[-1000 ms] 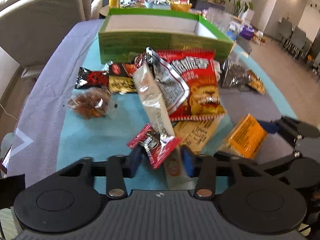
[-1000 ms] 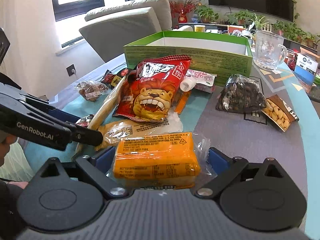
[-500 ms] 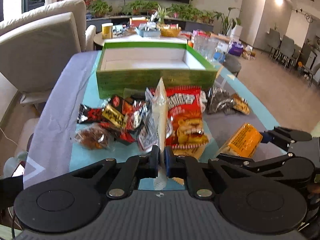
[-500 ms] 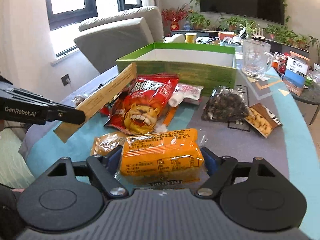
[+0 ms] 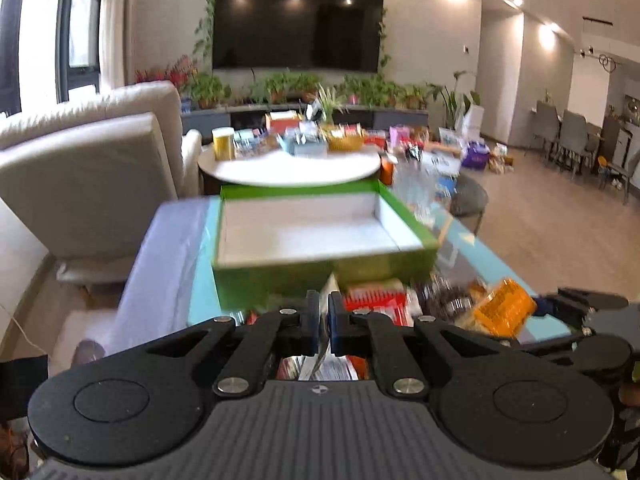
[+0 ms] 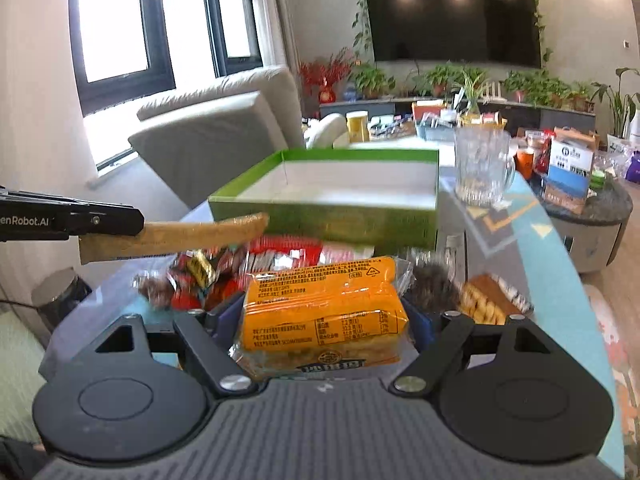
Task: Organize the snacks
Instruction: 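Grasp the long white wrapped stick with the left gripper while the right carries the orange pack into the box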
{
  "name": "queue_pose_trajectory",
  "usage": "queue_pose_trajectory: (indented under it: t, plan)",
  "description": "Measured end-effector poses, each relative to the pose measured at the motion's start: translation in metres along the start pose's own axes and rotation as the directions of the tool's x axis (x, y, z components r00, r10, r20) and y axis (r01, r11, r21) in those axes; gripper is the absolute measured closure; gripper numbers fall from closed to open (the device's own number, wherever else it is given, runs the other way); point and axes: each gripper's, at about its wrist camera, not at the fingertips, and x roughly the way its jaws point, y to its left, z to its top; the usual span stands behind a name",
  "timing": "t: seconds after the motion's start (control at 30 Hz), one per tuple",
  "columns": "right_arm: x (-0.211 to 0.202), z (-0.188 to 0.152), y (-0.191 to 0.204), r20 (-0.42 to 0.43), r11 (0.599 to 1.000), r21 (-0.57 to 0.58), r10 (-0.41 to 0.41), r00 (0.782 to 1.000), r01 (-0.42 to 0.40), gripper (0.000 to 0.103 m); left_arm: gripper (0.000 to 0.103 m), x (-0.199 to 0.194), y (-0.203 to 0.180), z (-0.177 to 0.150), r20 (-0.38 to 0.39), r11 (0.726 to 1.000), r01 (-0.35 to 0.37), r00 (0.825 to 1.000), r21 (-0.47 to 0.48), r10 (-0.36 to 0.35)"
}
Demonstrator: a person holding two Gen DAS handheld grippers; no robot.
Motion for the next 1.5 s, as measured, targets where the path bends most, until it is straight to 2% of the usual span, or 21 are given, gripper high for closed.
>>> queue_pose_trajectory:
  t: [0.27, 0.5, 0.8, 1.07, 1.27, 1.33, 1.4, 1.5]
  plan:
    - [0.011, 0.028, -0.009, 0.061, 1.000, 0.011, -0.019, 0.998, 0.018, 0.038, 0.100, 0.014, 0.010, 0.069, 0.143, 1.000, -0.029, 0.989, -0.005, 0.030]
    - [0.028, 0.053, -0.020, 0.087, 0.999, 0.018, -0.030, 0.996, 0.028, 0.038, 0.100, 0.040, 0.012, 0.114, 0.171, 0.998, -0.065, 0.983, 0.015, 0.061]
    - [0.068, 0.075, -0.034, 0.077, 0.998, 0.034, -0.053, 0.996, 0.051, 0.038, 0.102, 0.094, 0.027, 0.135, 0.143, 0.989, -0.136, 0.981, 0.051, 0.128]
    - [0.103, 0.078, -0.039, 0.022, 0.997, 0.057, -0.061, 0.998, 0.059, 0.038, 0.102, 0.125, 0.036, 0.117, 0.026, 0.988, -0.143, 0.990, 0.058, 0.142]
    - [0.124, 0.070, -0.041, -0.035, 0.996, 0.061, -0.064, 0.997, 0.066, 0.038, 0.101, 0.127, 0.048, 0.109, -0.014, 0.985, -0.164, 0.986, 0.046, 0.164]
    - [0.126, 0.070, -0.041, -0.039, 0.995, 0.078, -0.066, 0.997, 0.069, 0.038, 0.096, 0.127, 0.051, 0.109, -0.022, 0.985, -0.165, 0.986, 0.045, 0.166]
    - [0.128, 0.072, -0.044, -0.036, 0.991, 0.103, -0.077, 0.996, 0.081, 0.038, 0.080, 0.124, 0.053, 0.110, -0.025, 0.985, -0.167, 0.985, 0.044, 0.168]
    - [0.131, 0.074, -0.049, -0.029, 0.985, 0.141, -0.098, 0.995, 0.101, 0.038, 0.069, 0.120, 0.056, 0.110, -0.019, 0.986, -0.158, 0.987, 0.048, 0.159]
